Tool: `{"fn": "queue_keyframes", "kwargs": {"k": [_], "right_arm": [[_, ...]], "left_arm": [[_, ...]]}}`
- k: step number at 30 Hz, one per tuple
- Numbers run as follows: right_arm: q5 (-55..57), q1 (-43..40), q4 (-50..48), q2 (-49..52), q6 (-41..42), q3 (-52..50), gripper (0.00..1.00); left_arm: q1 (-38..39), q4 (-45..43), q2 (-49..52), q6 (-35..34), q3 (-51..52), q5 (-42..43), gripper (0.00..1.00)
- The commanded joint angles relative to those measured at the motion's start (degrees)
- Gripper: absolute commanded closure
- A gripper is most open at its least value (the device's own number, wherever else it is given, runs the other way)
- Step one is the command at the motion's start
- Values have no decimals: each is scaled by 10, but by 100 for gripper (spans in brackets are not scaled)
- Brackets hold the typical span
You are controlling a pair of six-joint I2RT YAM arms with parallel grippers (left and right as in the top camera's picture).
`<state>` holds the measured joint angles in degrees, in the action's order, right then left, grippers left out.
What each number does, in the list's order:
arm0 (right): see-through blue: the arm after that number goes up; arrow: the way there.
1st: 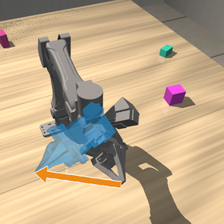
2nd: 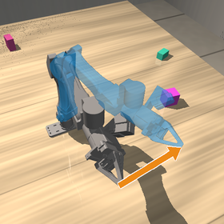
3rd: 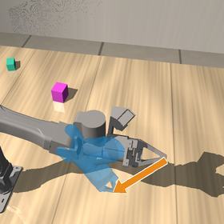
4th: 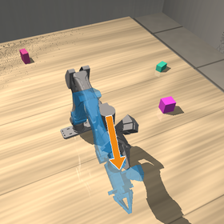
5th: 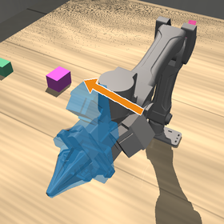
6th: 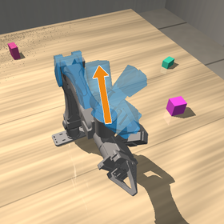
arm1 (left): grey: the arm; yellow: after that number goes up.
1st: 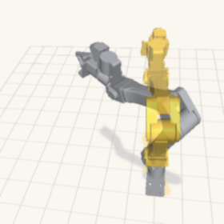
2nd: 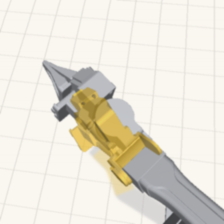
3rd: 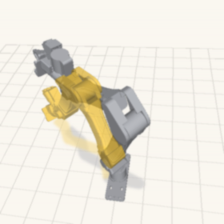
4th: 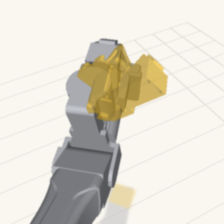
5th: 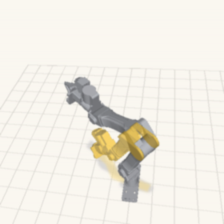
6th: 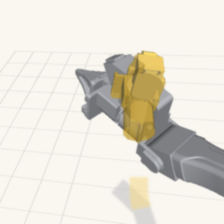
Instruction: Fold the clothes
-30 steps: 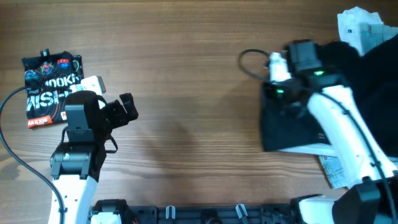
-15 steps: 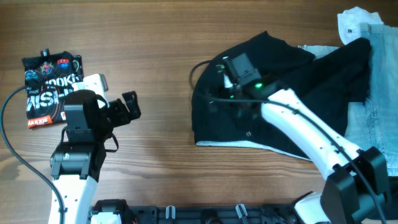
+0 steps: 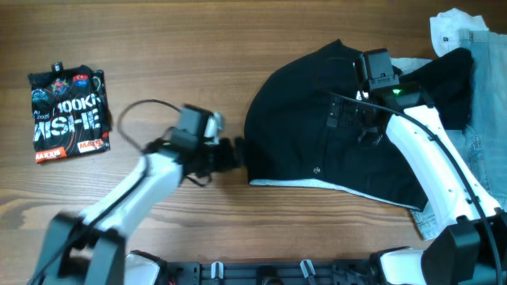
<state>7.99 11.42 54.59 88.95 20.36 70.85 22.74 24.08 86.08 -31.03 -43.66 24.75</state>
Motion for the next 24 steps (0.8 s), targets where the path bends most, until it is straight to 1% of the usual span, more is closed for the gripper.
{"fn": "queue_keyframes", "kwargs": {"k": [1, 2, 3, 4, 5, 6, 7, 8, 10, 12, 13, 14, 16, 17, 18, 19, 20, 22, 23, 24], "right_arm": [[11, -2, 5, -10, 7, 4, 0], [11, -2, 5, -10, 7, 4, 0], [10, -2, 6, -10, 7, 4, 0], [11, -2, 7, -10, 7, 4, 0], [10, -2, 9, -10, 7, 4, 0], [11, -2, 12, -10, 7, 4, 0], [11, -2, 14, -10, 7, 4, 0], [11, -2, 15, -10, 7, 4, 0], [11, -2, 15, -10, 6, 4, 1], [21, -2, 18, -10, 7, 4, 0], [37, -2, 20, -10, 7, 4, 0], [41, -3, 20, -10, 7, 4, 0], [41, -6, 20, -10, 8, 4, 0], [40, -9, 20, -10, 9, 4, 0], [40, -9, 20, -10, 9, 4, 0], [36, -9, 20, -10, 8, 4, 0], [28, -9, 20, -10, 8, 4, 0], [15, -9, 18, -9, 8, 4, 0], [9, -9, 18, -9, 8, 4, 0], [3, -9, 18, -9, 8, 4, 0]], "left_arm": [[62, -37, 62, -86, -6, 12, 7], [73, -52, 72, -114, -6, 12, 9], [84, -67, 80, -132, -6, 12, 14], [90, -79, 85, -132, -6, 11, 27], [94, -87, 88, -132, -6, 11, 42], [94, -91, 89, -132, -6, 11, 62], [94, -91, 90, -132, -6, 6, 88], [91, -91, 90, -131, -6, -6, 96], [80, -90, 89, -128, -6, -17, 96], [53, -73, 74, -116, -7, -17, 96], [7, -21, 46, -52, -23, -40, 96], [-21, 16, 31, -21, -37, -75, 96], [-90, 88, 0, 50, -83, -186, 96], [-129, 110, -13, 75, -115, -245, 96], [-196, 115, -21, 102, -169, -299, 96], [-242, 111, -21, 103, -212, -297, 96], [-284, 96, -19, 103, -250, -271, 92], [-327, 72, -19, 103, -272, -198, 23], [-335, 75, -19, 103, -272, -177, 11], [-339, 92, -18, 102, -272, -163, 0]]}}
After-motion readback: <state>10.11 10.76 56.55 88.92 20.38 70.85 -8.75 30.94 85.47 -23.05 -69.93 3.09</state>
